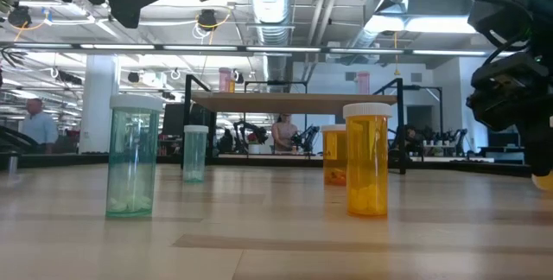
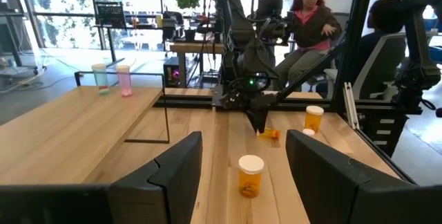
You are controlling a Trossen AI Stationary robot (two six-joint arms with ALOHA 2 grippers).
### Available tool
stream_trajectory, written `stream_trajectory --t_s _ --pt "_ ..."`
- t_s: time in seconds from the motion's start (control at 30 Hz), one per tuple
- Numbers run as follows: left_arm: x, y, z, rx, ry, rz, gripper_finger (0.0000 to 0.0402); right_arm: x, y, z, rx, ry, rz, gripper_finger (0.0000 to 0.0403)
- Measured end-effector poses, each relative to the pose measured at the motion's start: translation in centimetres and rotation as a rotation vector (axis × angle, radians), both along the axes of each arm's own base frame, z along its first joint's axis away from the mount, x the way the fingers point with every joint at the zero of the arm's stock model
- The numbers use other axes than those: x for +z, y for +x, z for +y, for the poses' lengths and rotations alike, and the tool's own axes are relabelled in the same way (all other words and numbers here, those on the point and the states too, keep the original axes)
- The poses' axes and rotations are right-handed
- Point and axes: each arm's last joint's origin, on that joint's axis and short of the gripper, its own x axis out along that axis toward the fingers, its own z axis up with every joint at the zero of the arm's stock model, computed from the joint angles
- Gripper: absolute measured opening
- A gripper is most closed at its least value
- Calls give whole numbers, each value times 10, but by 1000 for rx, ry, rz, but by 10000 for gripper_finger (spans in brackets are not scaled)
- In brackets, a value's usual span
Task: Pick and place medicine bottles onto shelf by color
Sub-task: Put the light orange pill bottle on the shelf
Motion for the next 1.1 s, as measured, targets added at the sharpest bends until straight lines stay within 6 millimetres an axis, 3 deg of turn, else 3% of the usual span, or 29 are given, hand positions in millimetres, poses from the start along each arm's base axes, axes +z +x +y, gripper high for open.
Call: stream_trajectory --t_s 0.33,0.53,0.8,1.1 --pt "0 0 0 0 0 0 199 5 9 -5 17 -17 -98 133" --pt "0 0 0 0 0 -2 199 23 22 -11 99 -99 -204 132" --pt "1 0 0 0 0 -6 199 71 47 -26 225 -402 -420 132" --pt "1 0 0 0 0 -9 199 142 67 -58 227 -935 -528 133"
